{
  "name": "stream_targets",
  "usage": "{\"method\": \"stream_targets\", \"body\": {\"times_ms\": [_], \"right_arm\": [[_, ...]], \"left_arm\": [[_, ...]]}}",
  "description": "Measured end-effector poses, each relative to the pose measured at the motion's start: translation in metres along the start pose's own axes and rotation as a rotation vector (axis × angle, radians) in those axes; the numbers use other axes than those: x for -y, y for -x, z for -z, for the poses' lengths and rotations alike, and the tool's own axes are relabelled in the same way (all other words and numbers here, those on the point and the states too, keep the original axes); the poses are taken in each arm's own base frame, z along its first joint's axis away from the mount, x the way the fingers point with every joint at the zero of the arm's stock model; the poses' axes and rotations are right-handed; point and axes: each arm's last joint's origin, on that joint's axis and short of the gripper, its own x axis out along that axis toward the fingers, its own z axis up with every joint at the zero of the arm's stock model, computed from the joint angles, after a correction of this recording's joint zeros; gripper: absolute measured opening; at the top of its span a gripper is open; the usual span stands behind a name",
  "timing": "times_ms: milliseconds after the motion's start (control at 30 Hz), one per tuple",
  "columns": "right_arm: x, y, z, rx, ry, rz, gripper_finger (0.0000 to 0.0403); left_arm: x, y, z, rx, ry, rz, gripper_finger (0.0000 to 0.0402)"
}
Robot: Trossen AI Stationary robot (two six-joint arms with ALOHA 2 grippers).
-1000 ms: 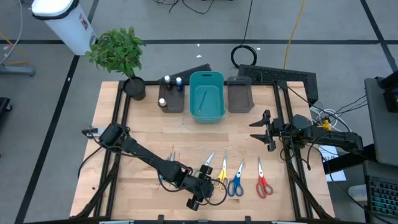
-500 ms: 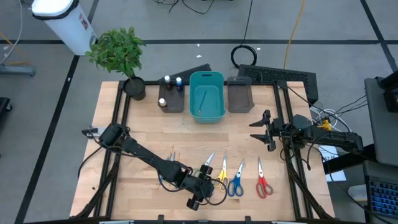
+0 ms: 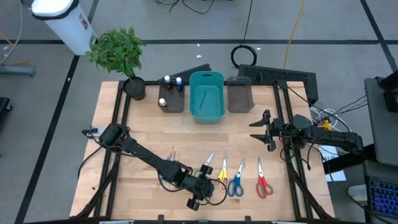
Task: Pick & Place Paint Supplies
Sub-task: Put the pink paint bottle into the left black bin
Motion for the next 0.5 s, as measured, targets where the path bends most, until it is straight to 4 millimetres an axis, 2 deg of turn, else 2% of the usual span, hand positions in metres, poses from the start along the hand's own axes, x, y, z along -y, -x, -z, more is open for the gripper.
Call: {"method": "stream_targets", "body": {"times_ms": [233,367,500], "right_arm": [[0.0000,0.0000,0.0000,0.000,0.000,0.000,0.0212],[0.0000,0.0000,0.0000,0.000,0.000,0.000,0.0212],[0.0000,0.0000,0.0000,0.000,0.000,0.000,0.0212]], "left_arm": [[-0.0007,-0.0001,0.0002,-0.002,0.010,-0.001,0.0120],[-0.0007,-0.0001,0.0004,-0.004,0.008,-0.001,0.0137],[-0.0007,-0.0001,0.0004,-0.004,0.008,-0.001,0.0124]]}}
